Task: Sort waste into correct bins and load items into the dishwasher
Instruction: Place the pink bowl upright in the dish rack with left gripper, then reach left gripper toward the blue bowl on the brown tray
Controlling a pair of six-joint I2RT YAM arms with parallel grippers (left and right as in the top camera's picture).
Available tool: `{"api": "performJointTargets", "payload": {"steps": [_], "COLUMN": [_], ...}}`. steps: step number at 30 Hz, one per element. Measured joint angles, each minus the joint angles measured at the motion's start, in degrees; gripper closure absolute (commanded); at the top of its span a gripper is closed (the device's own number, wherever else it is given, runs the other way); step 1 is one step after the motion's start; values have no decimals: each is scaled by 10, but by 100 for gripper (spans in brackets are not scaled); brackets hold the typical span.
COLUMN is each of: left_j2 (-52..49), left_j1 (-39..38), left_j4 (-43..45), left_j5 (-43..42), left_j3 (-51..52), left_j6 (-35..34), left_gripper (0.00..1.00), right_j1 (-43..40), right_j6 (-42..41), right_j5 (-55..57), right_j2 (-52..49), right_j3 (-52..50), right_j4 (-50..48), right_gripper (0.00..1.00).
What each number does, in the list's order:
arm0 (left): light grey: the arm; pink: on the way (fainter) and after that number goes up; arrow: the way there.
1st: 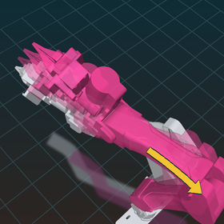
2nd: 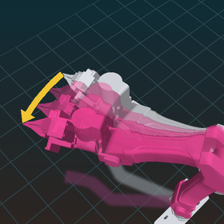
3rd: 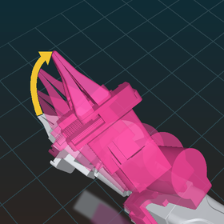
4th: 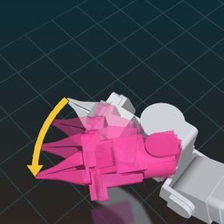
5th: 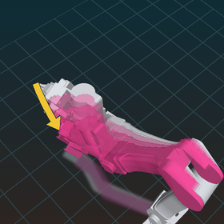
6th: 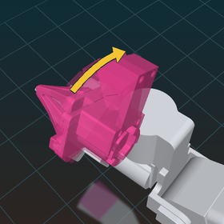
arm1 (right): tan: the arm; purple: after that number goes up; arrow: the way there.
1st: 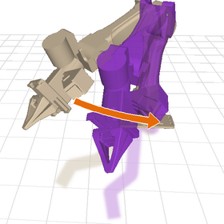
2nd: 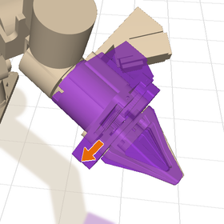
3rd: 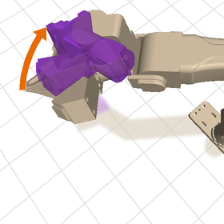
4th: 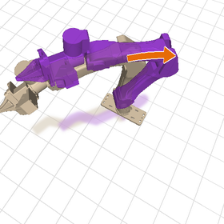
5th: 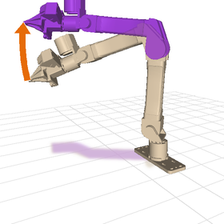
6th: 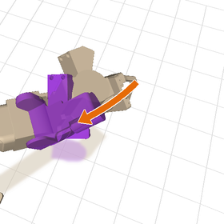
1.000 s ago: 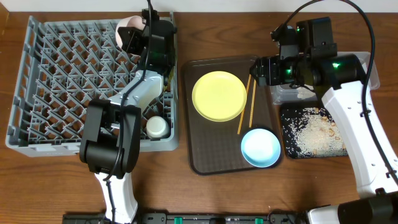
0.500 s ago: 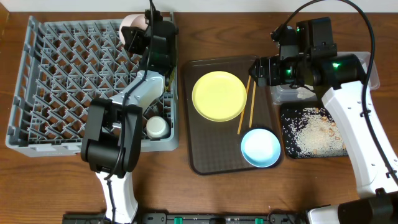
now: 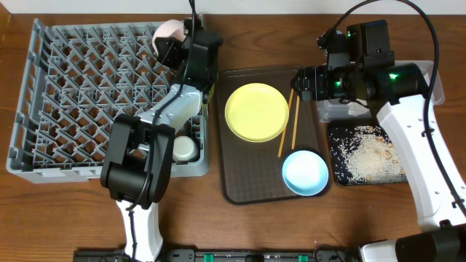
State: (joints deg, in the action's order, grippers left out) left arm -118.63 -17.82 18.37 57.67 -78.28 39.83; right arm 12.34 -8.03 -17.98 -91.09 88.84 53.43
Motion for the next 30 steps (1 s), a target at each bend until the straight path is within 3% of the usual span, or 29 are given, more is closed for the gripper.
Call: {"api": "performJointTargets", "payload": {"steps": [7, 9, 18, 21, 23, 24, 26, 28, 30], "left_j2": [-1, -1, -1, 12, 61, 88, 161, 254, 303], "left_j1": [-34, -45, -49, -49, -49, -49, -51, -61, -88], "left_j4": [-49, -55, -89, -115, -196, -260, -378, -476, -558], "left_j5": [8, -2, -60, -89, -144, -176, -259, -396, -509], "left_j3": [0, 0, 0, 0, -1, -4, 1, -2, -7], "left_j6": [-75, -96, -163, -176, -209, -229, -278, -341, -399], "left_gripper": [47, 41, 26, 26, 27, 32, 33, 33, 32], "right_j1": [0, 0, 0, 0, -1, -2, -11, -40, -81], "right_j6": [0, 0, 0, 0, 0, 0, 0, -2, -4], "right_j5": [0, 0, 0, 0, 0, 0, -1, 0, 3], "right_j2": [0, 0, 0, 0, 0, 0, 4, 34, 87], "right_j3": [0, 0, 0, 0, 0, 0, 0, 0, 0], "right_j4": [8, 11, 16, 15, 9, 2, -17, -38, -44], "right_gripper": [15, 15, 15, 20, 19, 16, 10, 1, 1]}}
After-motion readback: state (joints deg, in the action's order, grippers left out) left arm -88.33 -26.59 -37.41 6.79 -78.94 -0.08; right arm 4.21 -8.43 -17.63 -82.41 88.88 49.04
